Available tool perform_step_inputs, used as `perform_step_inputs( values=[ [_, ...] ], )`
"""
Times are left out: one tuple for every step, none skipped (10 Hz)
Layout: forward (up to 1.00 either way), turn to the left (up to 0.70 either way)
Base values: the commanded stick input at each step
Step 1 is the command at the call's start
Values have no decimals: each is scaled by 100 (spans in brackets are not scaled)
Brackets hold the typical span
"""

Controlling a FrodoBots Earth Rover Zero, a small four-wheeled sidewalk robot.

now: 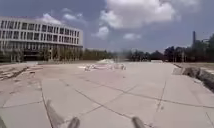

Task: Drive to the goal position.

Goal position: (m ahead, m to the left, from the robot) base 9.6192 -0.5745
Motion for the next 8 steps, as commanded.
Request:
perform_step_inputs(
  values=[
    [70, -35],
    [70, -35],
    [70, -35],
    [70, -35],
    [70, -35],
    [70, -35],
    [70, -35],
    [70, -35]
  ],
)
